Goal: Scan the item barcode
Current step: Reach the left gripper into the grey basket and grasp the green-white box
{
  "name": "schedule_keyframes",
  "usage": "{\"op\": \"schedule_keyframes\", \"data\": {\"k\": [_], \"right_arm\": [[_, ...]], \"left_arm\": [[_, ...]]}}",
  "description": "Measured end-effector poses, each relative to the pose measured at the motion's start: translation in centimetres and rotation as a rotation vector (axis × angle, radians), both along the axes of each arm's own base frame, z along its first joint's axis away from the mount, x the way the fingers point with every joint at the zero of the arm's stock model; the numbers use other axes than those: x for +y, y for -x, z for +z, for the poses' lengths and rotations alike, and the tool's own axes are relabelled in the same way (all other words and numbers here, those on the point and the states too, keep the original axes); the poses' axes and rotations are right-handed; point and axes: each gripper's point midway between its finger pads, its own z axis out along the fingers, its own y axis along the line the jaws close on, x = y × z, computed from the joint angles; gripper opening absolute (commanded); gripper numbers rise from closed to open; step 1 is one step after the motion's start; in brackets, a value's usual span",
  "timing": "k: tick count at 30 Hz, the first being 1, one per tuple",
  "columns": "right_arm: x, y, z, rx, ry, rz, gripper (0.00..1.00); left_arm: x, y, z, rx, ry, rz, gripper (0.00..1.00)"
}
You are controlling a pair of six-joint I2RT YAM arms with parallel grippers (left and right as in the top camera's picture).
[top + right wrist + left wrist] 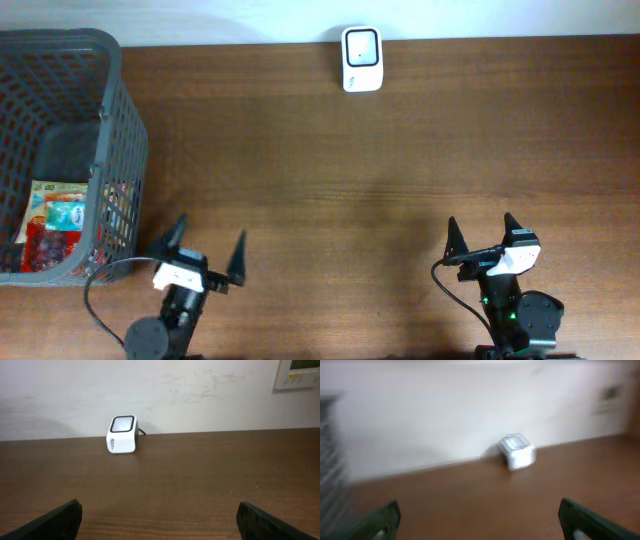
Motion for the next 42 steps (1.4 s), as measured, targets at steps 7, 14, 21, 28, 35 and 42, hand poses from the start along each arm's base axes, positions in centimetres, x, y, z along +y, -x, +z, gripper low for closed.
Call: {"op": "schedule_keyframes", "data": {"k": [7, 14, 21, 28, 35, 42], "right_arm": [[0.0, 0.0, 0.0, 0.001, 0.0, 0.0, 0.99], [0.0, 0.0, -0.1, 0.004, -0.001, 0.0, 0.99], [0.0, 0.0, -0.1, 0.004, -0.001, 0.0, 0.99], [0.0, 0.0, -0.1, 0.005, -0.001, 0.0, 0.99], [0.0, 0.0, -0.1, 0.005, -0.002, 0.001, 0.99], [0.0, 0.0, -0.1, 0.005, -0.001, 0.001, 0.99]], "left_arm": [[-4.4, 4.4, 8.3, -0.253, -0.082, -0.27, 0.99], [-0.5, 6.9, 19.1, -0.097, -0.092, 0.004, 0.99], [-1.5, 2.7, 22.3, 0.213, -0.081, -0.088, 0.99], [2.2, -0.7, 22.1, 0.626, -0.079, 0.108, 0.99], [5.3, -7.9, 19.5, 0.851, -0.038, 0.263, 0.99], [19.0, -5.9, 24.5, 0.687, 0.286, 0.784, 0.99]]}}
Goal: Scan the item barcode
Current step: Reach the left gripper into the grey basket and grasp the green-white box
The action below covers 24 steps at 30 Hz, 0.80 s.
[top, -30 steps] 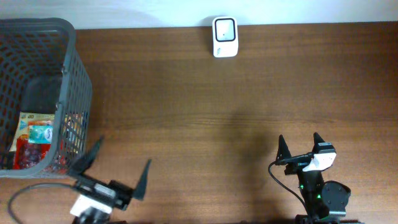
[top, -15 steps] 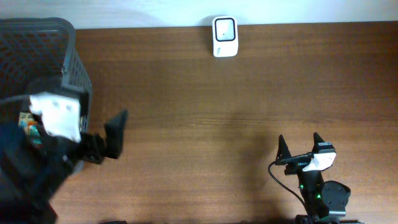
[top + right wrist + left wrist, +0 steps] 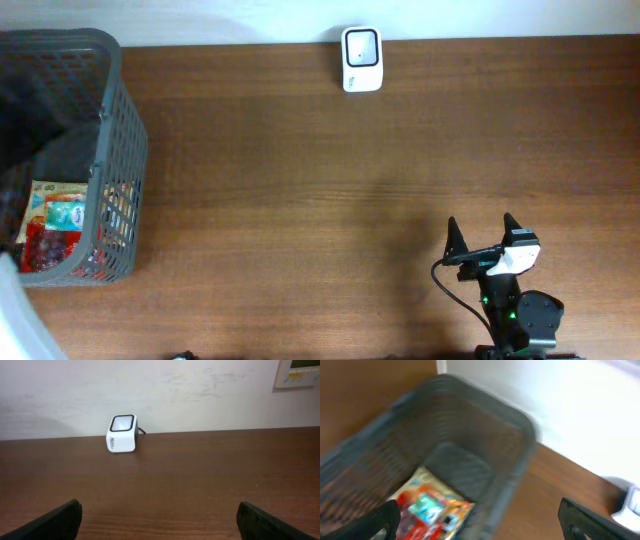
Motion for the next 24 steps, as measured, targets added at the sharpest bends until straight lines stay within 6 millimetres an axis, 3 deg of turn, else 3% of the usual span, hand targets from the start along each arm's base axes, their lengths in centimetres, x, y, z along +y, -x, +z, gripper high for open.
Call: {"op": "schedule_keyframes", "data": {"k": [2, 5, 10, 14, 24], "right_arm": [[0.0, 0.0, 0.0, 0.0, 0.0, 0.0, 0.99], [0.0, 0.0, 0.0, 0.0, 0.0, 0.0, 0.99], [0.0, 0.0, 0.0, 0.0, 0.0, 0.0, 0.99], [0.0, 0.0, 0.0, 0.0, 0.0, 0.0, 0.99], [0.0, 0.0, 0.0, 0.0, 0.0, 0.0, 0.99]], "left_arm": [[2.5, 0.8, -0.7, 0.016, 0.024, 0.094, 0.99], [6.2, 0.5, -2.9, 0.055, 0.092, 0.209, 0.99], [9.6, -2.8, -9.1, 0.187, 0.212, 0.272, 0.99], [10.8, -4.2, -13.6, 0.284, 0.298, 0.309, 0.99], [11.9, -5.4, -23.9, 0.543, 0.471, 0.381, 0.99]]}}
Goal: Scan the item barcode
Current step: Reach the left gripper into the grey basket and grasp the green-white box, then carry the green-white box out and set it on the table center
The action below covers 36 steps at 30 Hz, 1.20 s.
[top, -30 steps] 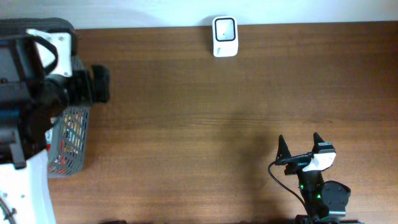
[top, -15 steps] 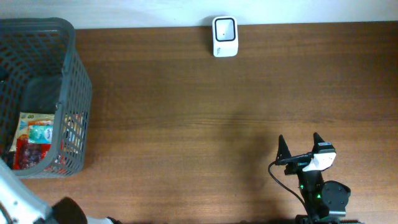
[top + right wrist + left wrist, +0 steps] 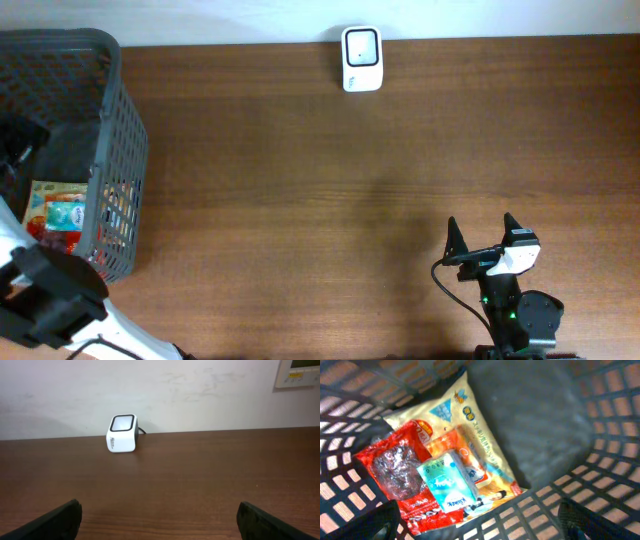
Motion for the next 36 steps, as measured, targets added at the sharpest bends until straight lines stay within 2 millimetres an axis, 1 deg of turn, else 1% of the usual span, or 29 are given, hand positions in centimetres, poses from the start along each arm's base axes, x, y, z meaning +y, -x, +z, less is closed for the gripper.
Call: {"op": "schedule_keyframes", "data": {"k": [3, 6, 8, 11, 14, 16, 17, 20, 23, 24, 25, 26, 27, 28, 29, 30, 31, 32, 33, 36], "right_arm": [[0.0, 0.0, 0.0, 0.0, 0.0, 0.0, 0.99], [0.0, 0.0, 0.0, 0.0, 0.0, 0.0, 0.99], [0.0, 0.0, 0.0, 0.0, 0.0, 0.0, 0.99], [0.0, 0.0, 0.0, 0.0, 0.001, 0.0, 0.99], [0.0, 0.0, 0.0, 0.0, 0.0, 0.0, 0.99], [0.0, 0.0, 0.0, 0.0, 0.0, 0.0, 0.99], [0.0, 0.0, 0.0, 0.0, 0.0, 0.0, 0.99], [0.0, 0.0, 0.0, 0.0, 0.0, 0.0, 0.99], [0.0, 0.0, 0.0, 0.0, 0.0, 0.0, 0.99], [0.0, 0.0, 0.0, 0.0, 0.001, 0.0, 0.99], [0.0, 0.0, 0.0, 0.0, 0.001, 0.0, 0.99], [0.0, 0.0, 0.0, 0.0, 0.001, 0.0, 0.99], [0.0, 0.0, 0.0, 0.0, 0.0, 0.0, 0.99], [0.0, 0.0, 0.0, 0.0, 0.001, 0.0, 0.99], [0.0, 0.0, 0.0, 0.0, 0.0, 0.0, 0.99], [0.0, 0.0, 0.0, 0.0, 0.001, 0.0, 0.99], [0.0, 0.0, 0.0, 0.0, 0.001, 0.0, 0.99], [0.0, 0.0, 0.0, 0.0, 0.0, 0.0, 0.99], [0.0, 0.0, 0.0, 0.0, 0.001, 0.0, 0.99], [0.0, 0.0, 0.0, 0.0, 0.0, 0.0, 0.99]], "left_arm": [[0.0, 0.0, -2.6, 0.062, 0.045, 0.0, 0.99], [-0.3, 0.4, -4.2, 0.113, 0.088, 0.018, 0.99], [-0.5, 0.4, -4.8, 0.135, 0.098, 0.018, 0.99], [-1.3, 0.7, -5.0, 0.18, 0.082, 0.034, 0.99], [-2.5, 0.1, -5.5, 0.205, 0.064, 0.027, 0.99], [-3.0, 0.2, -6.8, 0.223, 0.078, 0.054, 0.99], [-3.1, 0.4, -8.0, 0.239, 0.088, 0.075, 0.99], [-3.1, 0.8, -10.7, 0.259, 0.092, 0.102, 0.99], [-2.8, 0.4, -12.0, 0.244, 0.079, 0.108, 1.0], [-2.6, 0.3, -12.1, 0.234, 0.074, 0.113, 0.84], [-2.4, 0.1, -12.2, 0.227, 0.07, 0.115, 0.72], [-2.2, -0.1, -12.2, 0.215, 0.063, 0.121, 0.64], [-1.9, -0.1, -12.1, 0.213, 0.051, 0.126, 0.62], [-1.7, -0.1, -12.1, 0.216, 0.043, 0.13, 0.55], [-1.5, 0.0, -12.1, 0.22, 0.031, 0.134, 0.44], [-1.4, 0.1, -12.0, 0.226, 0.022, 0.136, 0.2], [-1.2, 0.3, -12.0, 0.234, 0.011, 0.14, 0.13], [-1.1, 0.3, -12.0, 0.237, 0.006, 0.139, 0.09], [-1.0, 0.4, -12.0, 0.24, 0.0, 0.144, 0.01], [-0.9, 0.7, -11.9, 0.252, -0.011, 0.142, 0.0]]}}
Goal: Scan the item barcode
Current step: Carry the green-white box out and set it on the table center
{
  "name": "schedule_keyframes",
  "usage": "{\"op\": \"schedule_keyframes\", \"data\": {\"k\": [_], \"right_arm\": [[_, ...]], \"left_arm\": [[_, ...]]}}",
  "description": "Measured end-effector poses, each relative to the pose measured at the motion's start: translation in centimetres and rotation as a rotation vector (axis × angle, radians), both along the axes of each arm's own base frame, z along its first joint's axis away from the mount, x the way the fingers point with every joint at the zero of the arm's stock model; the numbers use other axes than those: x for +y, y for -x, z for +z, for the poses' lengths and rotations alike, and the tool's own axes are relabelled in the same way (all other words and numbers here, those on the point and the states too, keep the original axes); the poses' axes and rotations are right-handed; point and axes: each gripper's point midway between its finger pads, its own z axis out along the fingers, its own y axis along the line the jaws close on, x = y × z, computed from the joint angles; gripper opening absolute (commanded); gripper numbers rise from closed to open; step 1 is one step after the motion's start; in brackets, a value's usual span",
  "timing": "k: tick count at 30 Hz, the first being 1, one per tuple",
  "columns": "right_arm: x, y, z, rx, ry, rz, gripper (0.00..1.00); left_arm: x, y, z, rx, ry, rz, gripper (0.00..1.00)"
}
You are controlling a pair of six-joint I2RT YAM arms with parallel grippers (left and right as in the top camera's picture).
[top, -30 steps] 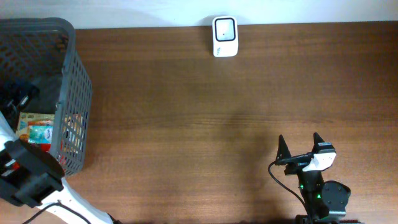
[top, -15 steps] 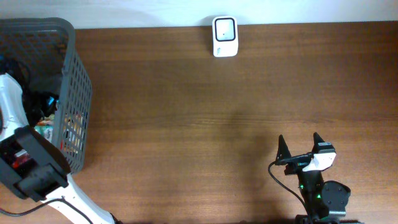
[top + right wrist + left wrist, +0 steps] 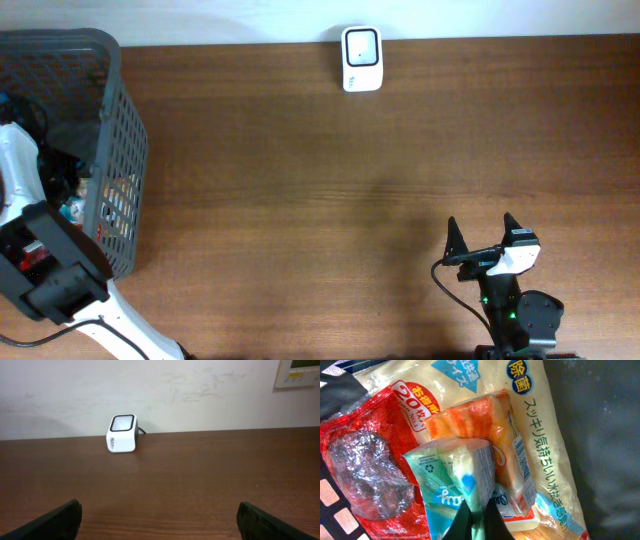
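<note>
Inside the grey basket my left gripper is shut, pinching the edge of a teal tissue pack. That pack lies on an orange packet with a barcode on its side, a red snack bag and a large pale bag with blue print. From overhead, the left gripper is down in the basket at the far left. The white barcode scanner stands at the table's back edge, and it also shows as the scanner ahead of my right gripper, which is open and holds nothing.
The basket's mesh walls close in tightly around the left arm. A wide stretch of brown table lies between basket and scanner. My right gripper rests near the front right edge. A white wall rises behind the scanner.
My left gripper was open above the packets in the basket. Now it is down among them and shut on the edge of the teal tissue pack. The right arm has not moved.
My left gripper stood open at the table's front, facing the scanner. Then it was out over the basket looking down in. Then it hung open inside the basket above the packets, and now it pinches the teal tissue pack. The right gripper stayed open throughout.
</note>
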Motion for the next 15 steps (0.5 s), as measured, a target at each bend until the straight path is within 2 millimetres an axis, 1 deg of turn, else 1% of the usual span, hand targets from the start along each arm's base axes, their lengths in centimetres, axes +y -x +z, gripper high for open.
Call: {"op": "schedule_keyframes", "data": {"k": [6, 7, 9, 11, 12, 14, 15], "right_arm": [[0.0, 0.0, 0.0, 0.0, 0.0, 0.0, 0.99], [0.0, 0.0, 0.0, 0.0, 0.0, 0.0, 0.99], [0.0, 0.0, 0.0, 0.0, 0.0, 0.0, 0.99], [0.0, 0.0, 0.0, 0.0, 0.0, 0.0, 0.99], [0.0, 0.0, 0.0, 0.0, 0.0, 0.0, 0.99], [0.0, 0.0, 0.0, 0.0, 0.0, 0.0, 0.99], [0.0, 0.0, 0.0, 0.0, 0.0, 0.0, 0.99]], "left_arm": [[-0.2, 0.6, 0.2, 0.031, 0.01, -0.03, 0.0], [-0.3, 0.6, 1.0, 0.036, 0.016, -0.048, 0.0], [0.0, -0.2, 3.0, -0.005, 0.004, -0.067, 0.0], [0.0, -1.8, 6.8, -0.114, -0.015, -0.08, 0.0], [-0.3, -2.6, 10.2, -0.215, -0.035, -0.089, 0.0], [-1.5, -3.0, 16.3, -0.389, -0.071, -0.117, 0.0], [-2.0, -2.8, 18.0, -0.434, -0.081, -0.125, 0.0]]}}
